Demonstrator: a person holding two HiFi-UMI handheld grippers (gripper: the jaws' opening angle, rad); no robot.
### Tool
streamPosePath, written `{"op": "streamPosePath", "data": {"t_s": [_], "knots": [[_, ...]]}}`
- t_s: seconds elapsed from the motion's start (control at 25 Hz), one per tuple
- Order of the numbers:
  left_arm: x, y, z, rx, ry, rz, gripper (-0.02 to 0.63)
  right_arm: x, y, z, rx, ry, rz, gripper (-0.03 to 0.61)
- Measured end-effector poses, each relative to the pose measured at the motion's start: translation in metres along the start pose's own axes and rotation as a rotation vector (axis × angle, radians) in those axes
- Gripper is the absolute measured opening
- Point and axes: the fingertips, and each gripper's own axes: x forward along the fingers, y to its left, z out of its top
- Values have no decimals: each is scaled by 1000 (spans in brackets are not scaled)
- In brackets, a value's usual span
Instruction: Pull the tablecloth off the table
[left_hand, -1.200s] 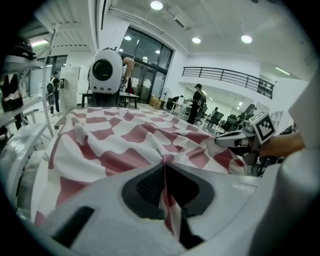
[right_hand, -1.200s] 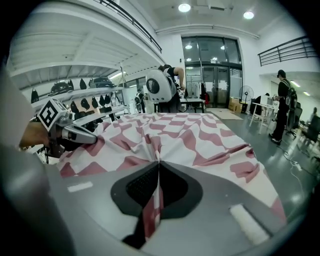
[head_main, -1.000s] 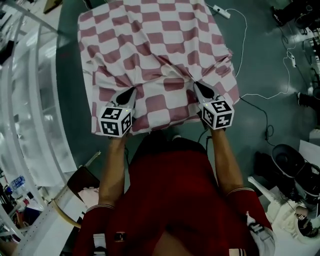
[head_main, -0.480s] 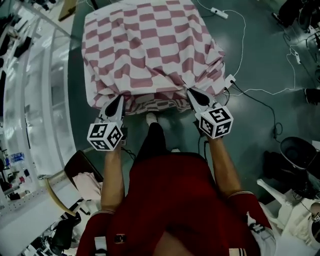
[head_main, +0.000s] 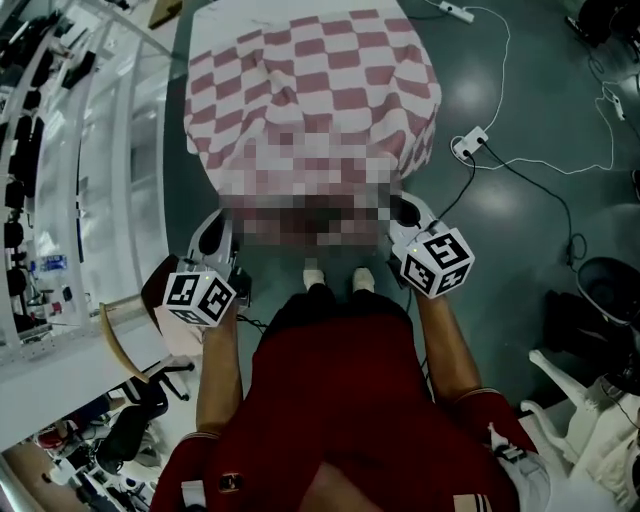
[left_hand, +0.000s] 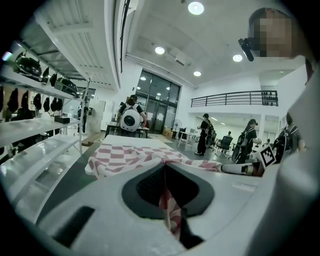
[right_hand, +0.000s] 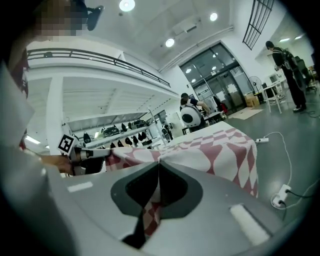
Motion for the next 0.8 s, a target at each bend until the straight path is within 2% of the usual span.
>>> {"op": "streamPosePath", "data": {"t_s": [0.16, 0.32, 0.52, 0.8], "knots": [[-38, -16, 8, 10, -55, -17, 11, -32, 38, -9, 10, -24, 27, 11], [-77, -28, 4, 48, -102, -39, 11, -60, 72, -17, -12, -49, 16, 11], [-146, -36, -11, 35, -170, -97, 11, -93, 130, -29, -43, -78, -39, 11], [-257, -44, -27, 38, -240, -190, 11, -144, 221, -56, -26, -143, -142, 11]]}}
